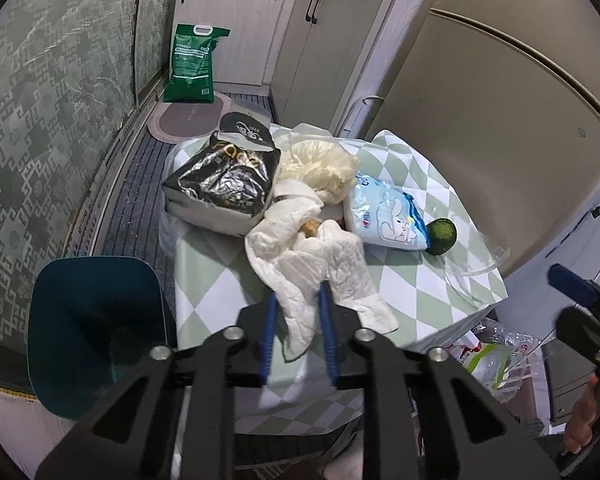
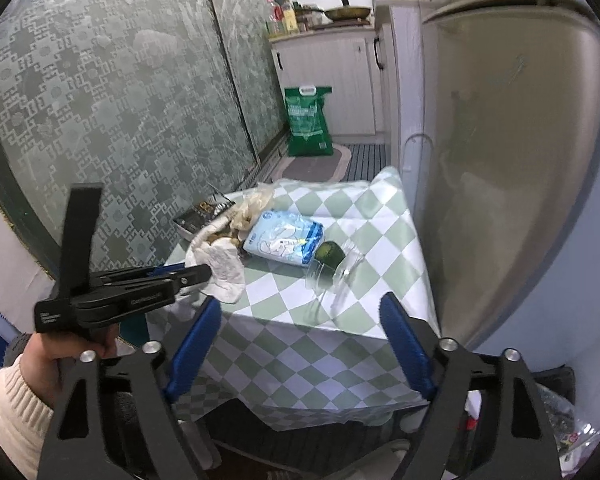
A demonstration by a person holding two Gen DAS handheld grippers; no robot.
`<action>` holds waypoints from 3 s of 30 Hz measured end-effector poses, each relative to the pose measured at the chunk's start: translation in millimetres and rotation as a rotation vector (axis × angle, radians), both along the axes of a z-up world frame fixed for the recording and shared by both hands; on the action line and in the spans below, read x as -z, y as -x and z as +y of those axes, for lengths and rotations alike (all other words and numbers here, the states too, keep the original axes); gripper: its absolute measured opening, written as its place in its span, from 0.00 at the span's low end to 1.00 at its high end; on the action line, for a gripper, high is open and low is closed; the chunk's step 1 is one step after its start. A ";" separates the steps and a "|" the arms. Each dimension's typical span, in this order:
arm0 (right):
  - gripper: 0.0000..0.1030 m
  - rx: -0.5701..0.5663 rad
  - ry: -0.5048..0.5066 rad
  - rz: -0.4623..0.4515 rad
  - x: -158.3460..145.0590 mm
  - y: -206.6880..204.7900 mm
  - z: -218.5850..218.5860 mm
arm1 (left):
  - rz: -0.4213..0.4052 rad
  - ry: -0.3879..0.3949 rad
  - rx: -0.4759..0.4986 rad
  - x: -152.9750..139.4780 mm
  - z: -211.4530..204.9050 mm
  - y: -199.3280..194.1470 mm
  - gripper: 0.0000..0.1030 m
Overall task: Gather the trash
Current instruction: 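Grasp the white crumpled tissue with the left gripper and lift it, then carry the tissue over the teal bin and open the left gripper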
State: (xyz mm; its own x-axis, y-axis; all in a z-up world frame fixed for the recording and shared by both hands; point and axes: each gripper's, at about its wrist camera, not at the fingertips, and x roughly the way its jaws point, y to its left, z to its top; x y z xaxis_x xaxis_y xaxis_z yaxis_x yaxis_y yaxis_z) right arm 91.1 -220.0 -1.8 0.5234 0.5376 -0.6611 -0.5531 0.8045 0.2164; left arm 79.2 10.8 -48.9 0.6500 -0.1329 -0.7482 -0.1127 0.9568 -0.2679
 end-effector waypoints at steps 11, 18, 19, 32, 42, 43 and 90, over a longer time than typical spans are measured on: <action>0.58 0.136 -0.031 0.172 35.2 -50.5 14.7 | -0.063 0.005 0.057 -15.6 5.0 10.0 0.06; 0.43 0.203 -0.054 0.255 53.7 -68.9 17.2 | -0.114 0.022 0.091 -29.1 6.3 24.2 0.06; 0.38 0.209 -0.050 0.250 53.7 -69.1 17.4 | -0.123 0.022 0.094 -30.8 5.7 26.5 0.06; 0.14 0.286 0.166 0.096 45.2 -69.5 34.5 | -0.218 0.034 -0.034 -50.7 50.1 51.3 0.06; 0.12 0.318 0.375 -0.107 33.9 -65.4 56.4 | -0.135 -0.010 -0.153 -36.0 94.4 61.6 0.06; 0.12 0.321 0.381 -0.119 32.3 -65.6 57.3 | -0.122 -0.013 -0.159 -33.6 97.3 61.7 0.06; 0.13 -0.288 0.213 0.011 37.8 13.5 301.9 | -0.140 -0.128 -0.299 -38.9 173.2 117.5 0.79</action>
State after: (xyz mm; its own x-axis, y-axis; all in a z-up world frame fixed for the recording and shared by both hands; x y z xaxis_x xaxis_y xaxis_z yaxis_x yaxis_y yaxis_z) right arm 77.6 81.9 -39.6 0.3627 0.5114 -0.7791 -0.7622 0.6438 0.0677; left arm -38.3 184.1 -9.9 0.7433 0.1679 -0.6476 -0.3635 0.9140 -0.1803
